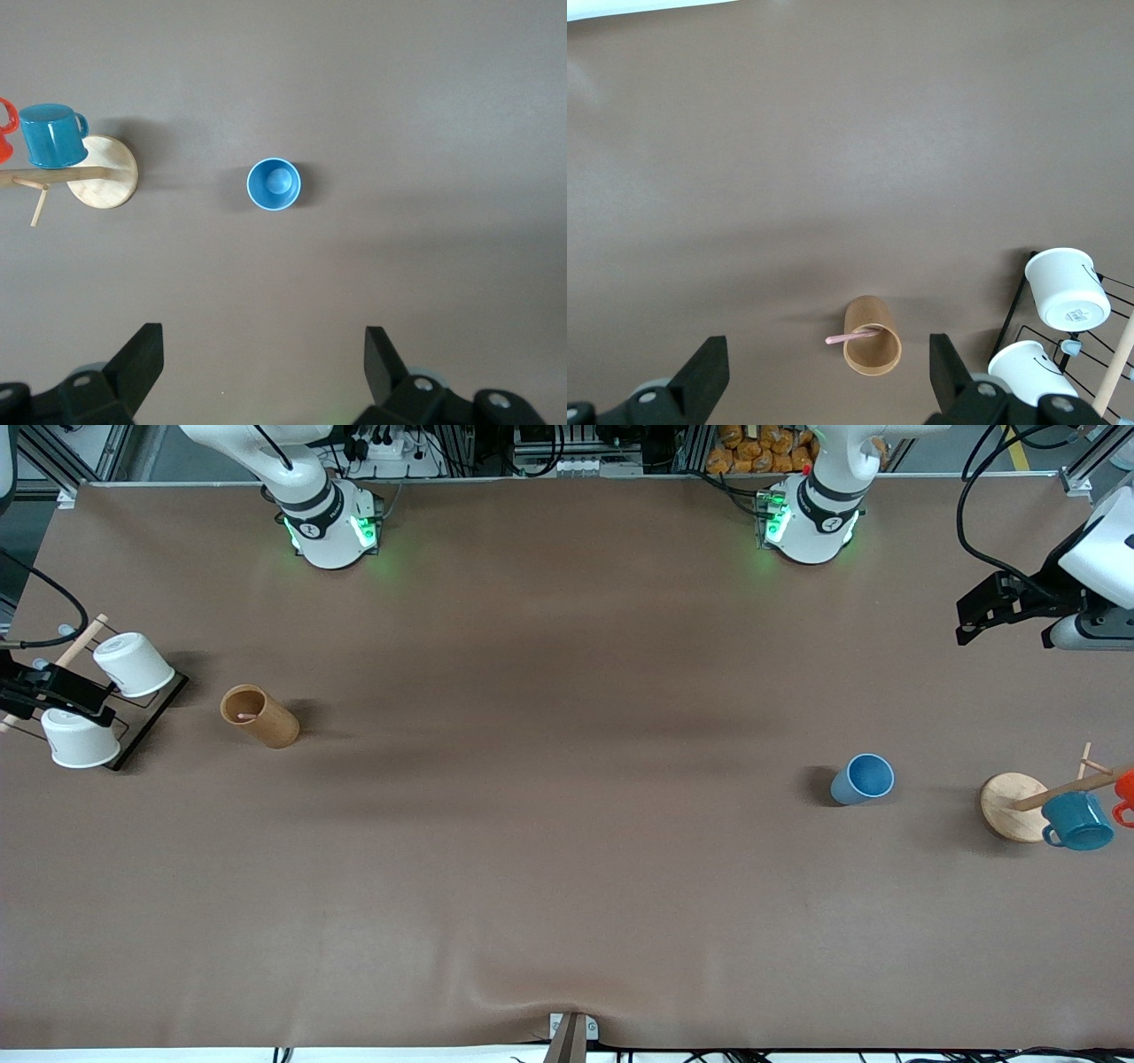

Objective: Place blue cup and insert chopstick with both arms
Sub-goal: 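Reach the right gripper to the pink chopstick while the left gripper reaches the blue cup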

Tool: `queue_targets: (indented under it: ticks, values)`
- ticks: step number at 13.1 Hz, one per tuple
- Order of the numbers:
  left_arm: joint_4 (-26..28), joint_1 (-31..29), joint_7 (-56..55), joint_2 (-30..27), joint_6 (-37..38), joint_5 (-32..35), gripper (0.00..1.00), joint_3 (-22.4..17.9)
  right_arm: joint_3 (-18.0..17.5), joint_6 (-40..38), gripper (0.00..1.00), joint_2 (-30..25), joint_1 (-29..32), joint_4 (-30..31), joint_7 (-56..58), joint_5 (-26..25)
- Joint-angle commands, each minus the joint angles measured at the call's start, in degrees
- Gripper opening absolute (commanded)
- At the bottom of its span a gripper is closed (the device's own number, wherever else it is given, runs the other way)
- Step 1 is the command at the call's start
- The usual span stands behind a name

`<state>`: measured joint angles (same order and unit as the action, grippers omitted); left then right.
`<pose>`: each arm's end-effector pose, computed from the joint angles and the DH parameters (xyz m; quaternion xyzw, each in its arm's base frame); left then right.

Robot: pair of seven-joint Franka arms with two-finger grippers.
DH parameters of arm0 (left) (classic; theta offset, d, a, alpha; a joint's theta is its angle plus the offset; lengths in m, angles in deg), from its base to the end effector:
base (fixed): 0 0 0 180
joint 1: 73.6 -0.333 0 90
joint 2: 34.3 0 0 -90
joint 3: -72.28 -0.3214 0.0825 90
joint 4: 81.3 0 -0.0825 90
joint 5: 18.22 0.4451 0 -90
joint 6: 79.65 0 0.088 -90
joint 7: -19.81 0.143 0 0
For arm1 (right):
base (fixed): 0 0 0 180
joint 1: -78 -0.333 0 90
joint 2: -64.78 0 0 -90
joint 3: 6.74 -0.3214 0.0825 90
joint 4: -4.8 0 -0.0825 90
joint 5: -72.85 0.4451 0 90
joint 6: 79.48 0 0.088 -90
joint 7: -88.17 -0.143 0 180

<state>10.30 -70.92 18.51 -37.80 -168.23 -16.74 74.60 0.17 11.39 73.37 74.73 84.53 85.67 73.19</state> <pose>0.5921 -0.0487 0.6138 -0.9994 0.0319 -0.0049 0.0139 0.6651 -0.0358 0.5957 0.9983 -0.0526 0.0227 0.0062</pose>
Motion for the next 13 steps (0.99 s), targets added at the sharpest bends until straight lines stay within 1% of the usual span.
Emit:
queue_targets:
  ticks: [1,3,6,8,9,11,13]
  values:
    - [0.4,-0.5,-0.2,-0.7,-0.4,-1.0,1.00,0.1,-0.5,-0.5,1.00,-0.4,0.4,-0.1,-0.1,0.4]
    - [-0.3,-0.5,-0.1,-0.3,-0.5,-0.9,1.00,0.1,-0.5,-0.3,1.00,0.2,0.5,0.0,0.1,0.4]
    - [0.2,0.0,-0.3,-0.2,-0.4,-0.8,1.00,0.2,-0.7,0.7,1.00,2.0,-0.1,0.0,0.7,0.3]
    - [0.3,0.0,-0.4,-0.2,-0.5,-0.8,1.00,1.3,-0.8,0.4,1.00,5.4,-2.6,0.2,0.7,0.2]
    - [0.5,0.0,-0.4,-0.2,-0.5,-0.9,1.00,1.5,-0.8,-0.1,1.00,5.9,-4.1,0.4,0.6,0.2]
    - [2.3,0.0,-0.5,-0.4,-1.9,-0.9,1.00,1.7,-0.8,-5.8,1.00,5.9,-6.7,0.8,-0.1,0.3]
    - [6.9,-0.3,-0.4,-0.6,-7.0,-0.9,1.00,1.7,-0.9,-6.2,1.00,5.9,-8.9,2.4,-0.4,0.3]
